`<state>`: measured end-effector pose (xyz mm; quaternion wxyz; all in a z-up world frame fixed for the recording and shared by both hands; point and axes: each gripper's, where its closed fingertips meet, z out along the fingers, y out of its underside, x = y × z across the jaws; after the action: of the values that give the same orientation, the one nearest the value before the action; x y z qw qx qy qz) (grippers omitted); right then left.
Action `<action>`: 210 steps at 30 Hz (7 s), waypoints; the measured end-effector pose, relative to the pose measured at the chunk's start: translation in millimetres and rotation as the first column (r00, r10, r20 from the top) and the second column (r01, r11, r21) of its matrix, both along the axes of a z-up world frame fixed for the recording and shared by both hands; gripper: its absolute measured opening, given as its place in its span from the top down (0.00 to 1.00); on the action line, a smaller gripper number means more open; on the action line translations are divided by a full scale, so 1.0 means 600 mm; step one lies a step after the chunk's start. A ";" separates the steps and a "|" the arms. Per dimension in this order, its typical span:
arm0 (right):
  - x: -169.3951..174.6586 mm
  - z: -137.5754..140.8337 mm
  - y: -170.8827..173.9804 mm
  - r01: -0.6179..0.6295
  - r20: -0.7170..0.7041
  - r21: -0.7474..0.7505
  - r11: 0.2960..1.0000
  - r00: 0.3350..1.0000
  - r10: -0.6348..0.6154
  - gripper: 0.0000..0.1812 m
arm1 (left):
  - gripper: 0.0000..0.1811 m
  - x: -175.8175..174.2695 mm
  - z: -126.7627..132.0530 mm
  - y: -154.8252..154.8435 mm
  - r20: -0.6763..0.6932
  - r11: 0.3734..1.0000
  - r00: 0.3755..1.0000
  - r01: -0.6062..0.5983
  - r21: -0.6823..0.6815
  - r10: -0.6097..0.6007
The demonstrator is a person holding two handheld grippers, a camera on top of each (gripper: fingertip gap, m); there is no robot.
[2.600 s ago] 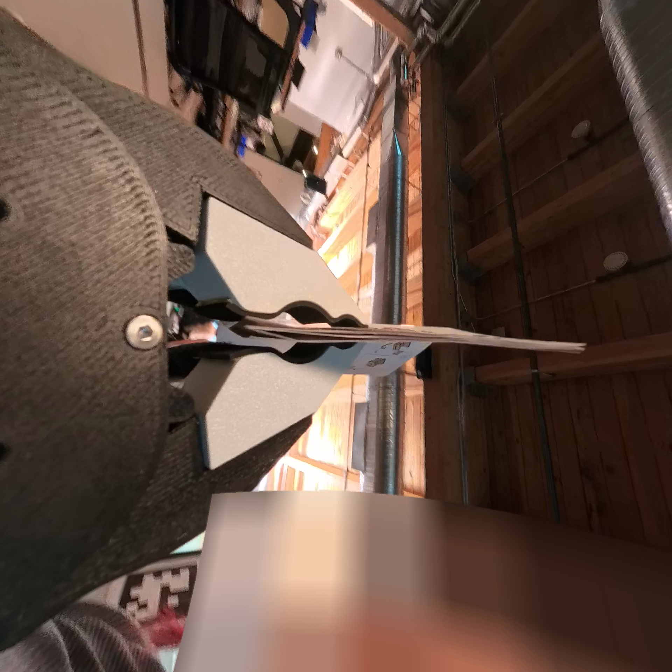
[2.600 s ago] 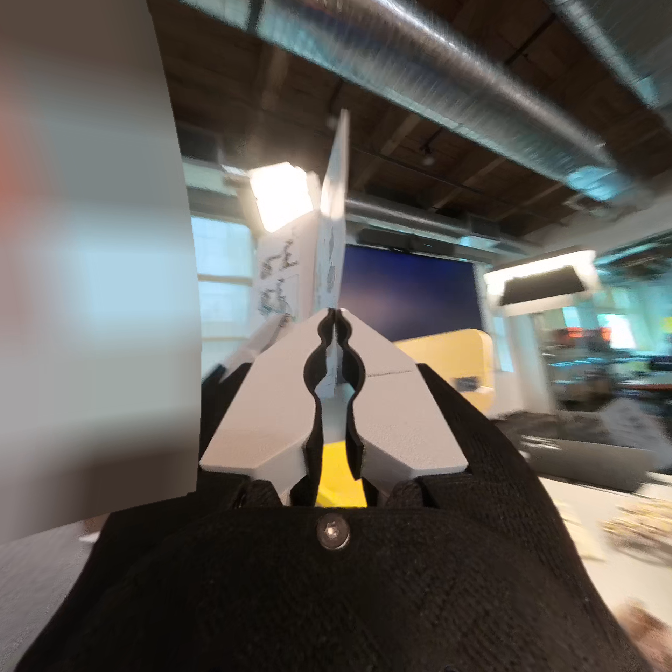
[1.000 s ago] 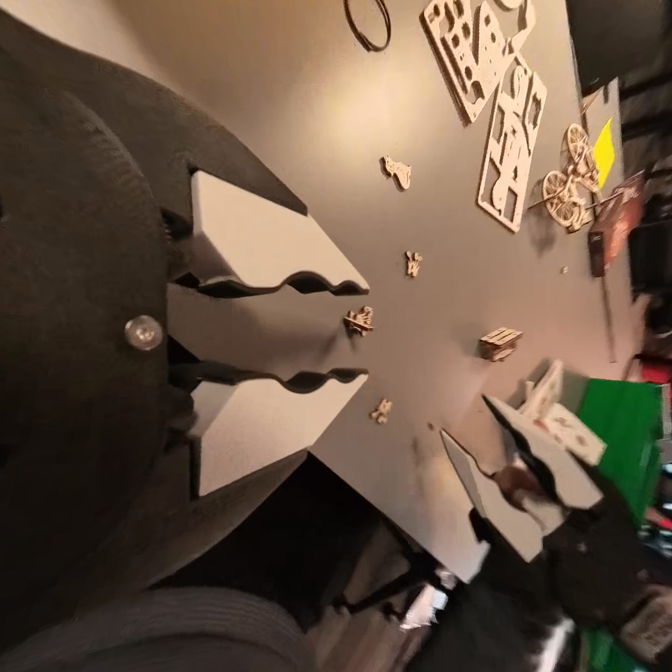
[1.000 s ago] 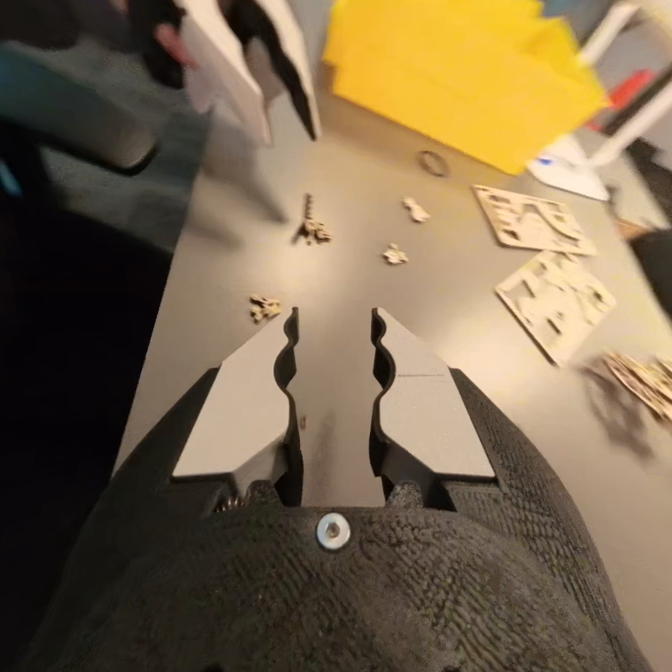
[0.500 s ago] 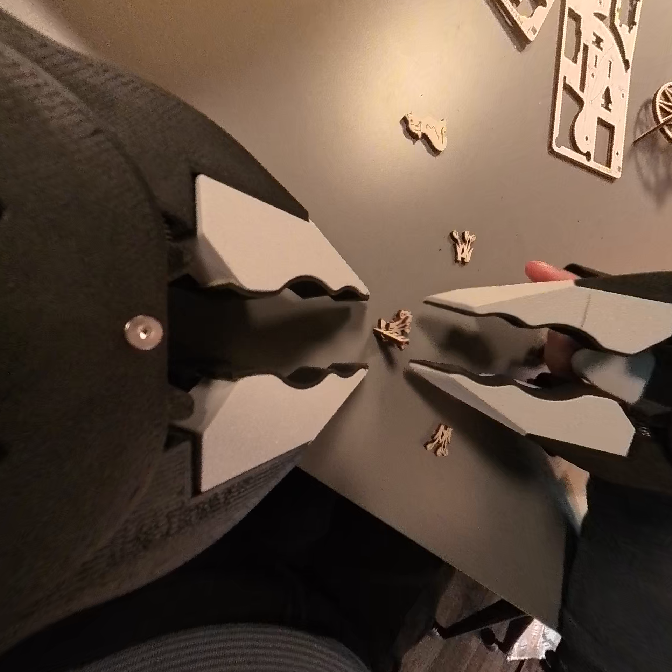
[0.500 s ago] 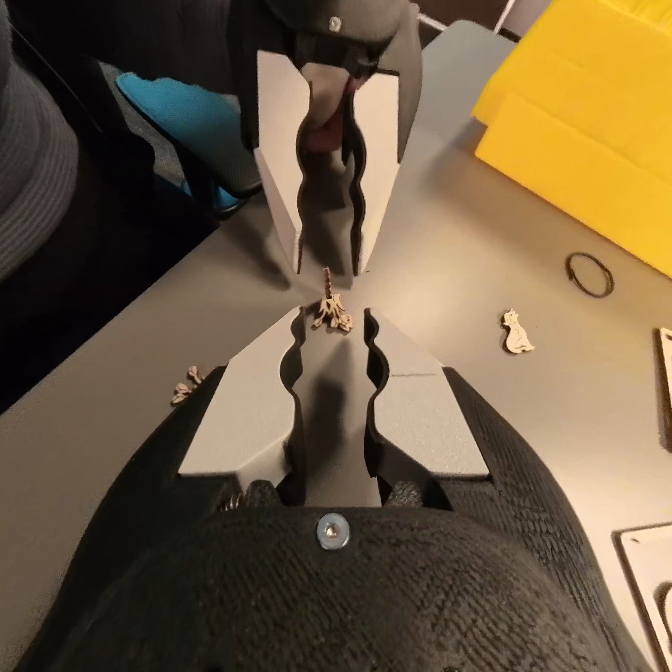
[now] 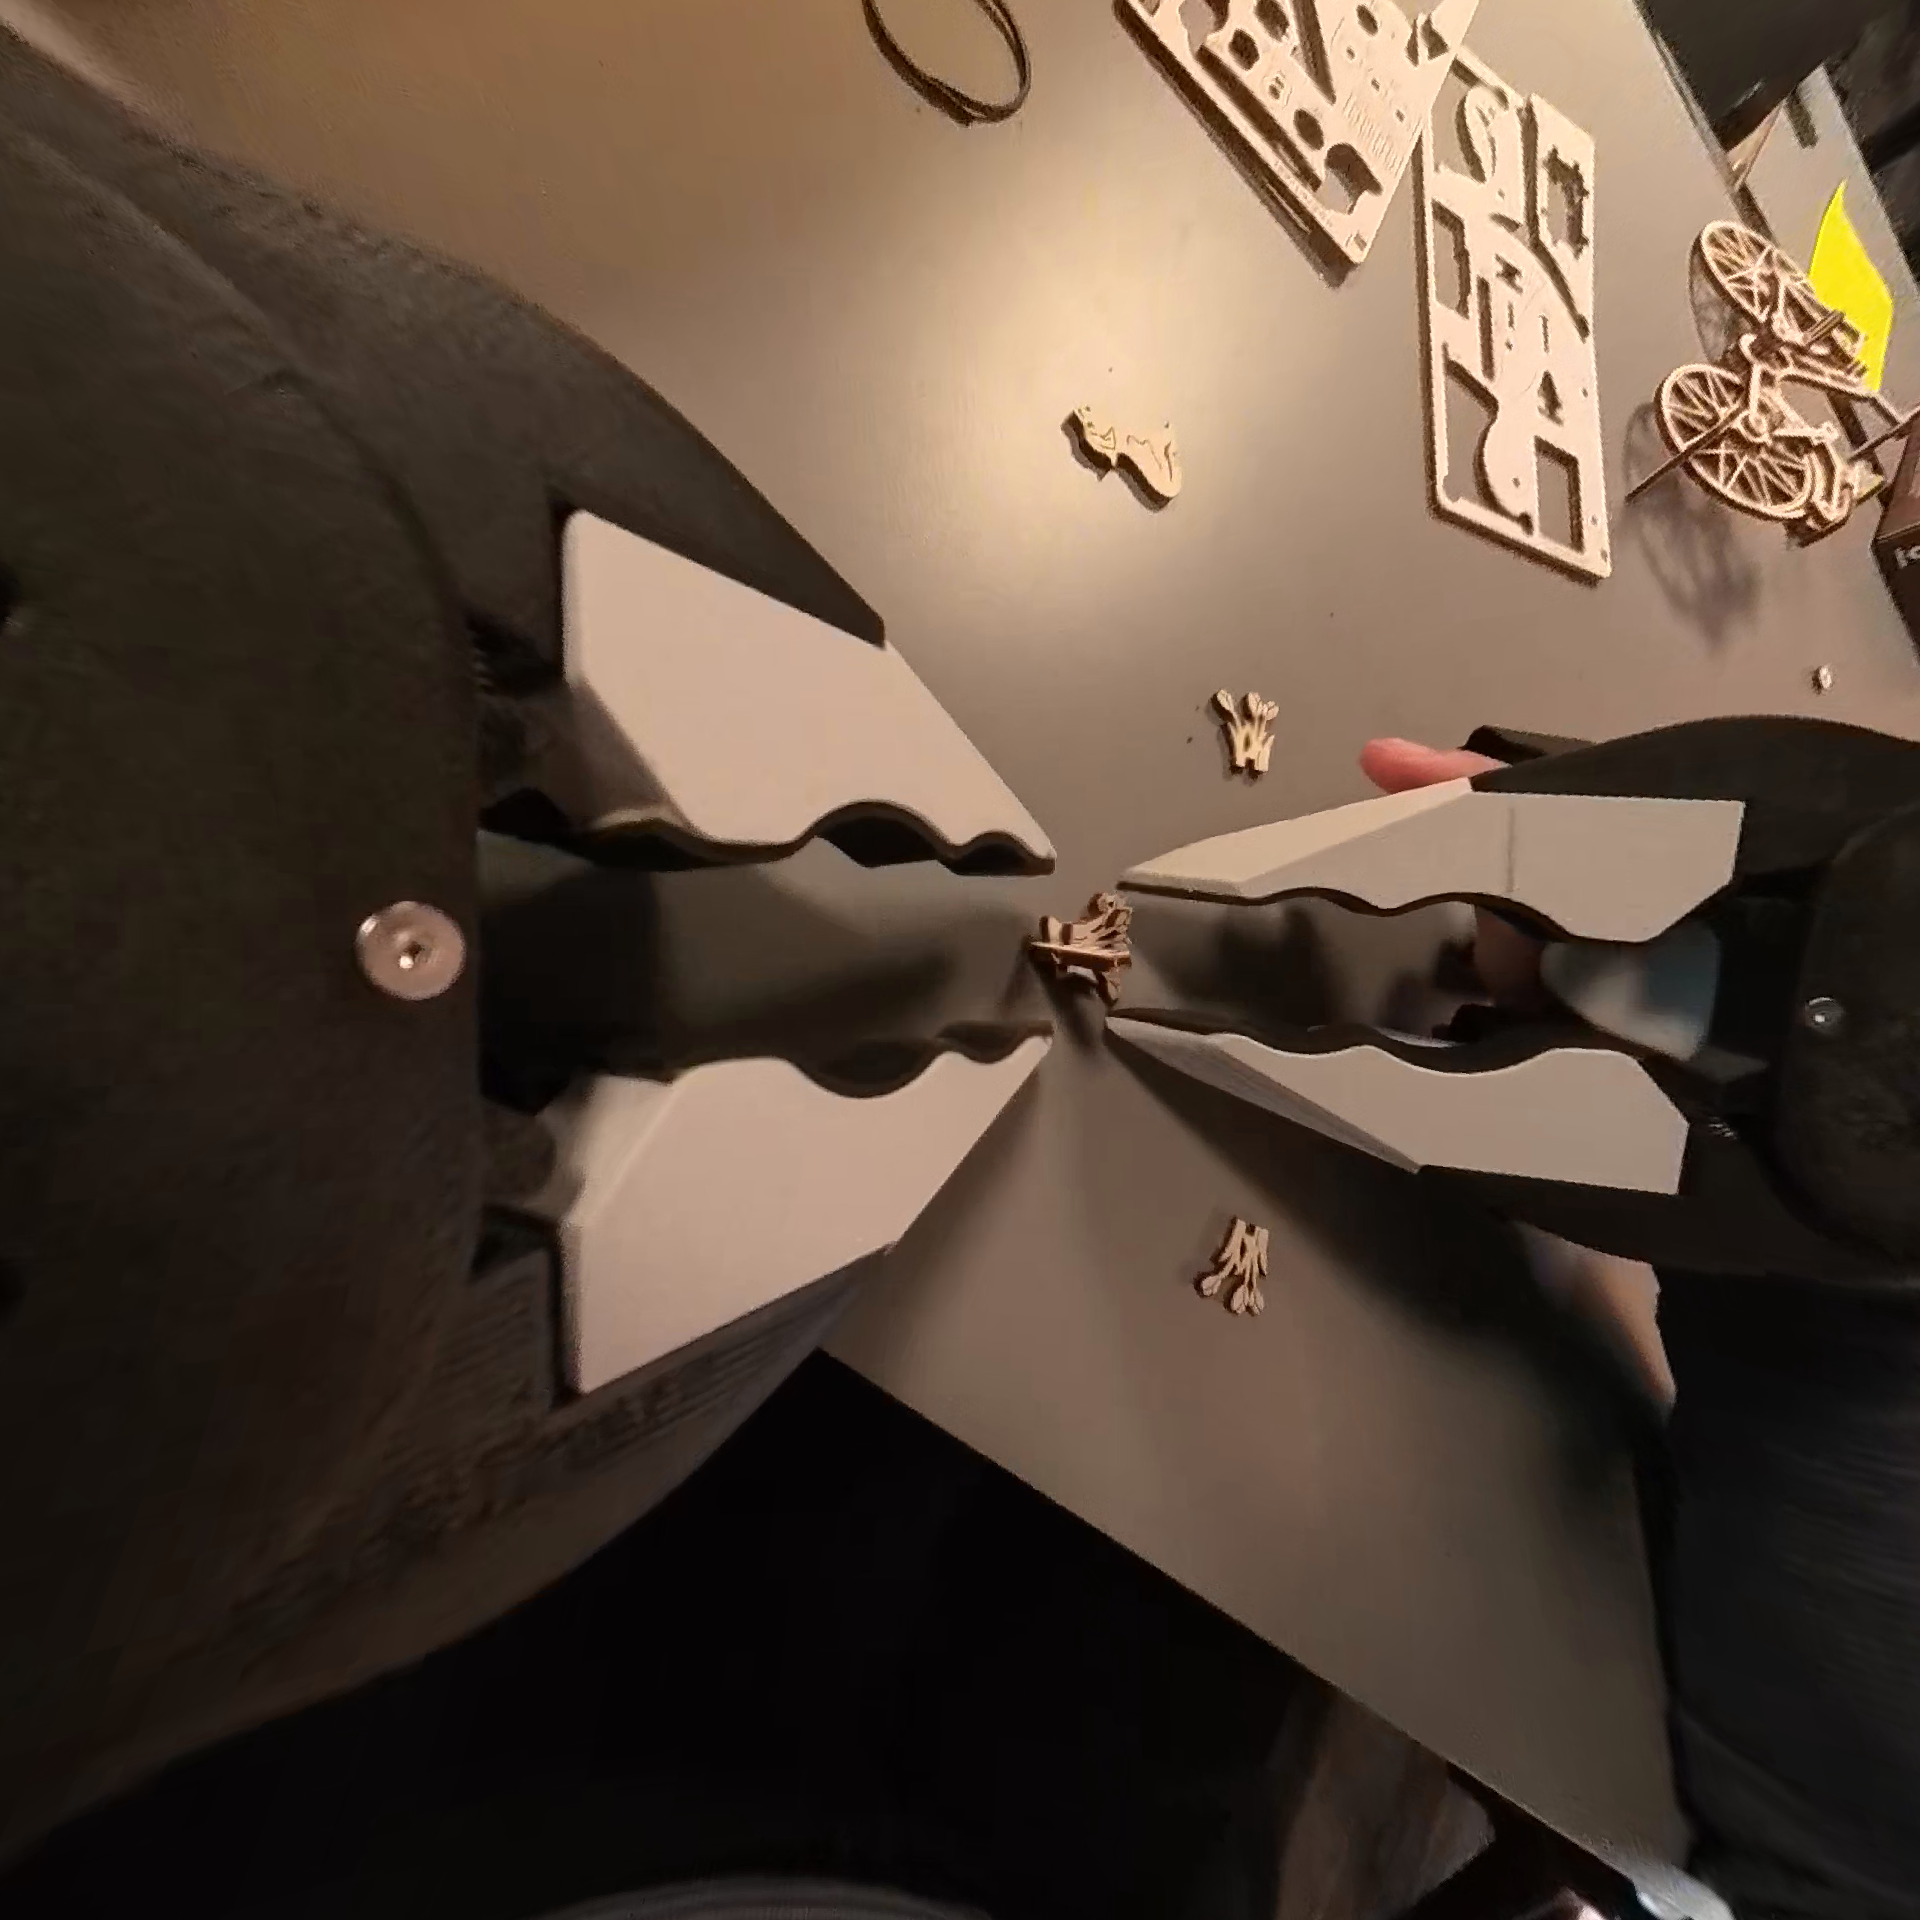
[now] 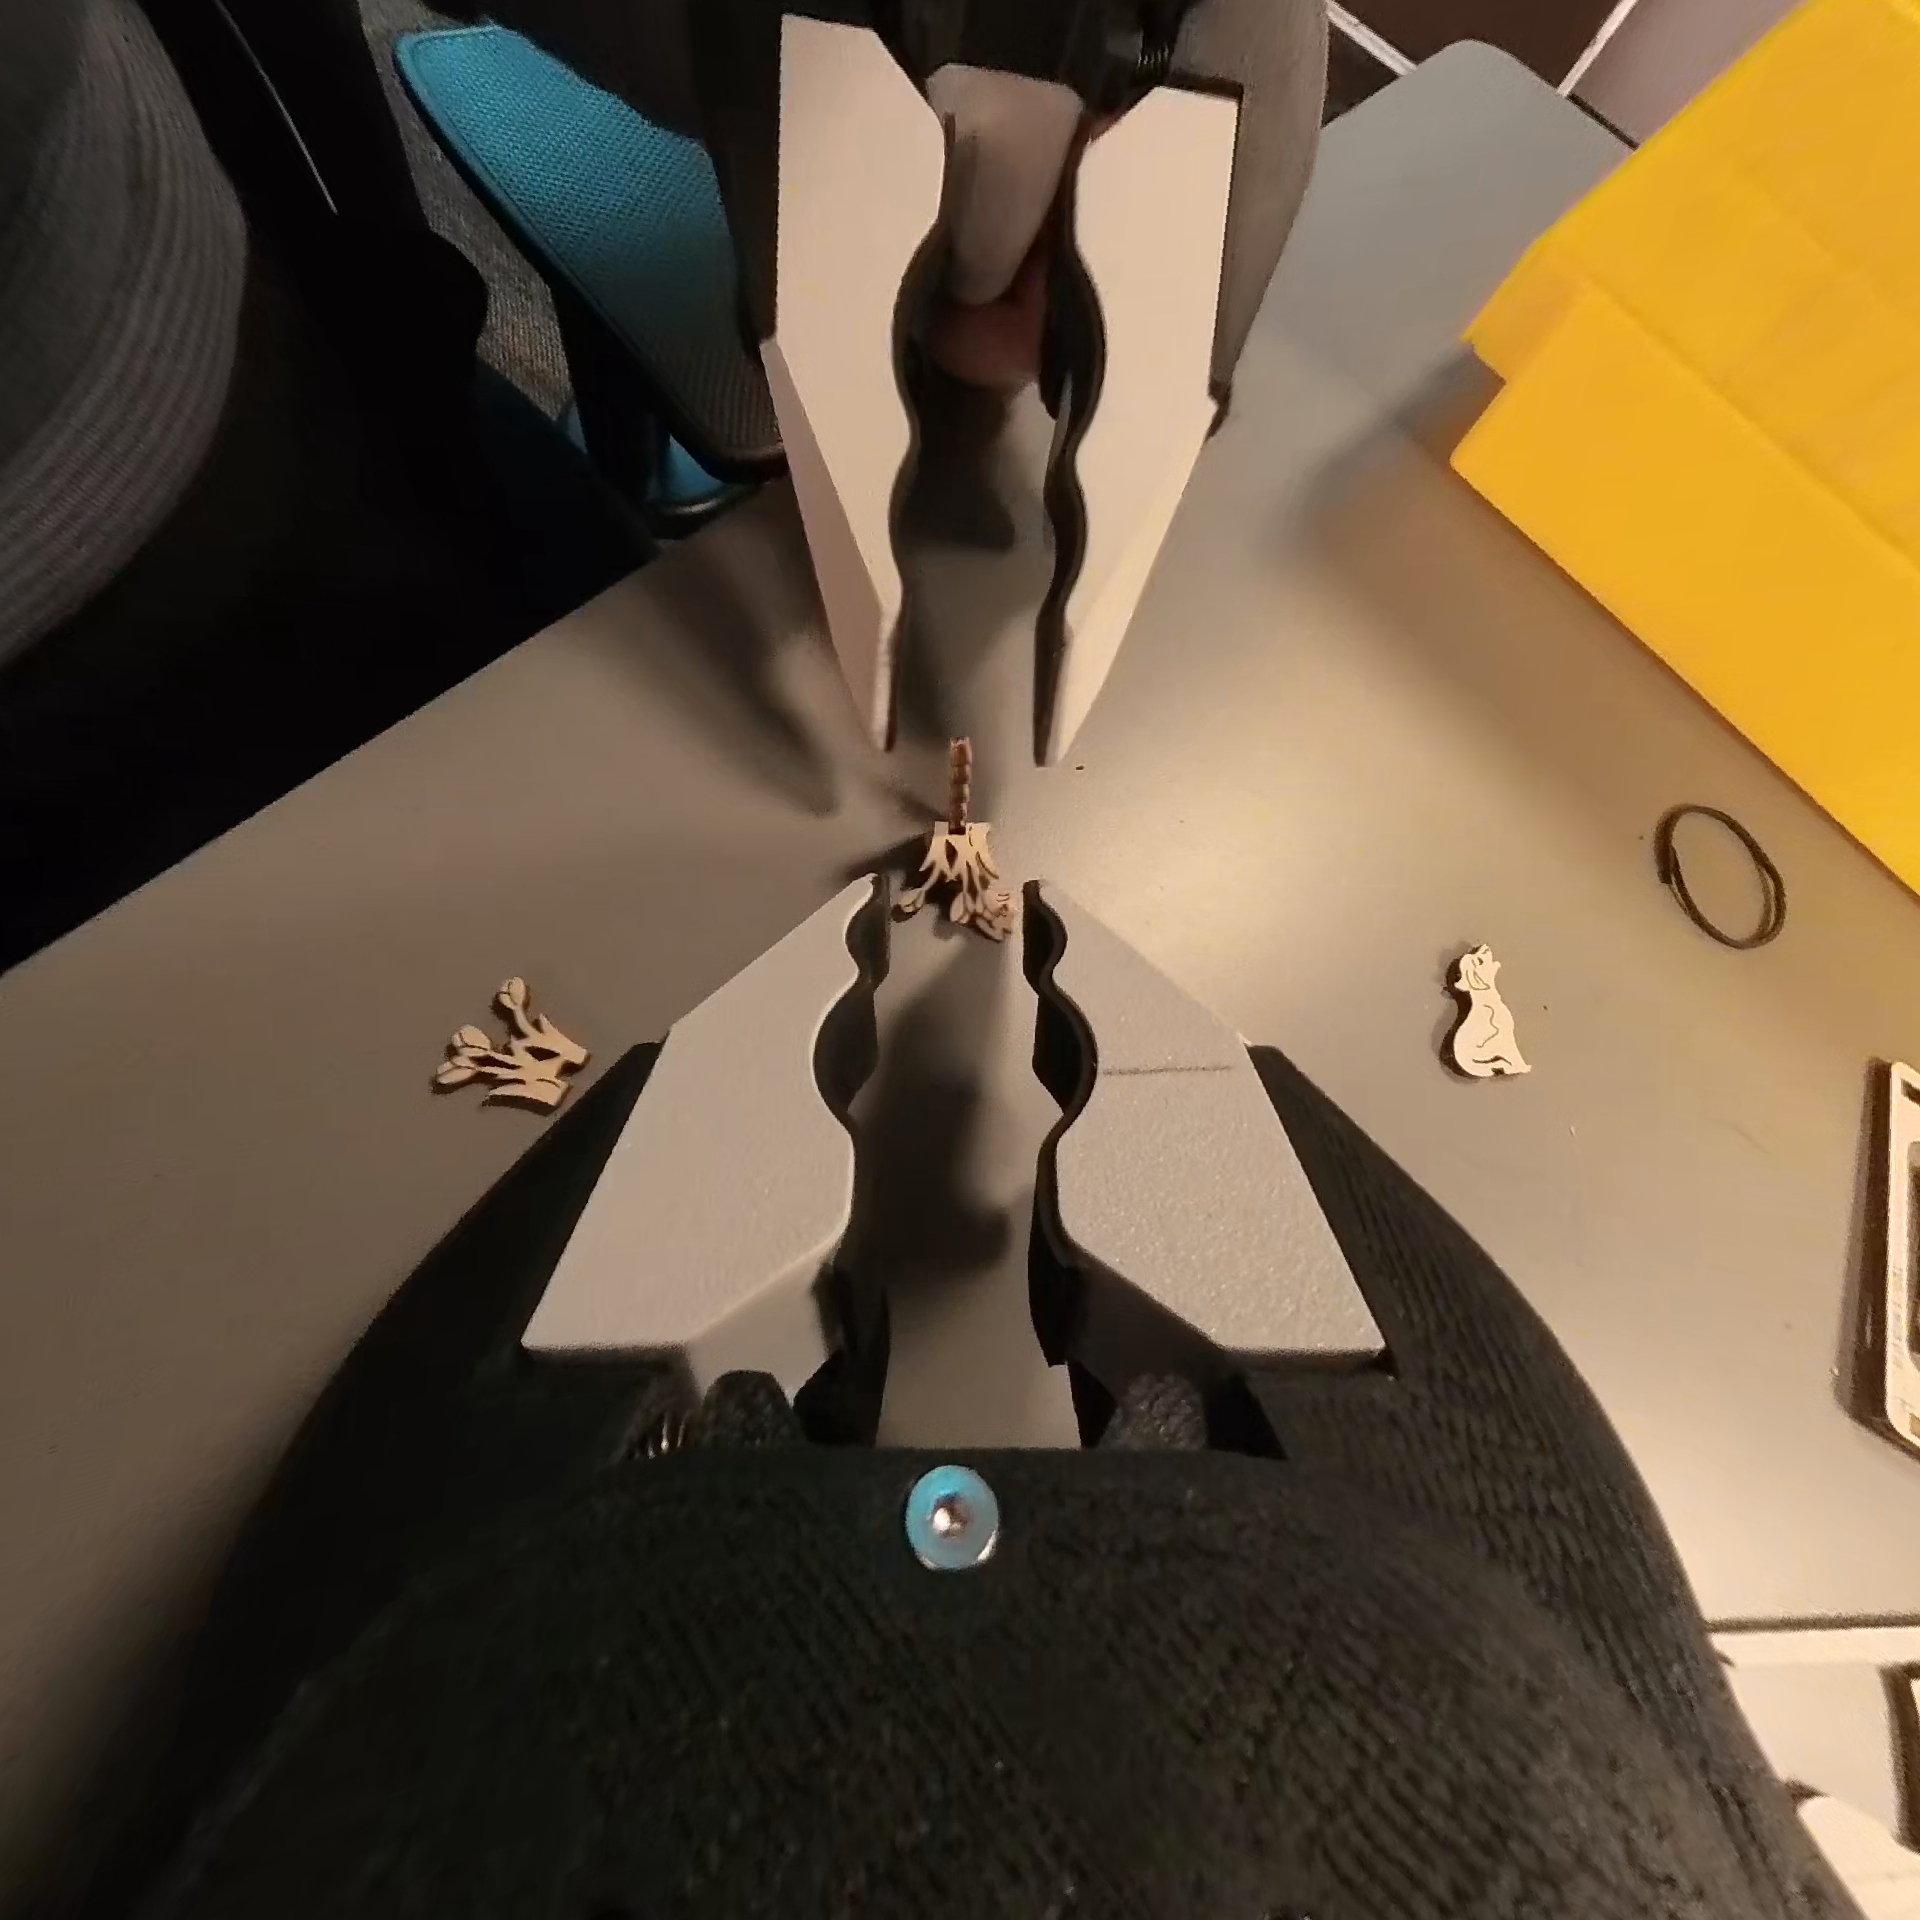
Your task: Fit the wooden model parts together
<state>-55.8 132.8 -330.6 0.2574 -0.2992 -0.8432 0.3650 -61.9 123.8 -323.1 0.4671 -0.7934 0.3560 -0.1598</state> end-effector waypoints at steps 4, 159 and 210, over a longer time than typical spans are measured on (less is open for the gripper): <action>0.000 0.000 -0.001 -0.021 0.001 0.000 1.000 1.000 0.021 0.87 | 0.89 0.009 0.006 0.000 0.026 1.000 1.000 0.002 0.010 -0.003; 0.102 0.181 0.032 0.612 0.122 -0.706 0.356 0.600 -0.790 1.00 | 0.98 0.122 0.165 0.041 -0.031 0.768 0.978 0.183 0.614 -0.208; 0.124 0.077 0.045 0.767 -0.356 0.311 0.562 0.642 -0.679 0.87 | 0.97 0.014 0.015 0.101 -0.051 0.957 0.998 -0.049 -0.287 0.036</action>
<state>18.7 159.7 -284.5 0.5258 -0.5165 -0.6736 0.0559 -53.3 184.5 -314.3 0.3419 -0.8638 0.3223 -0.1819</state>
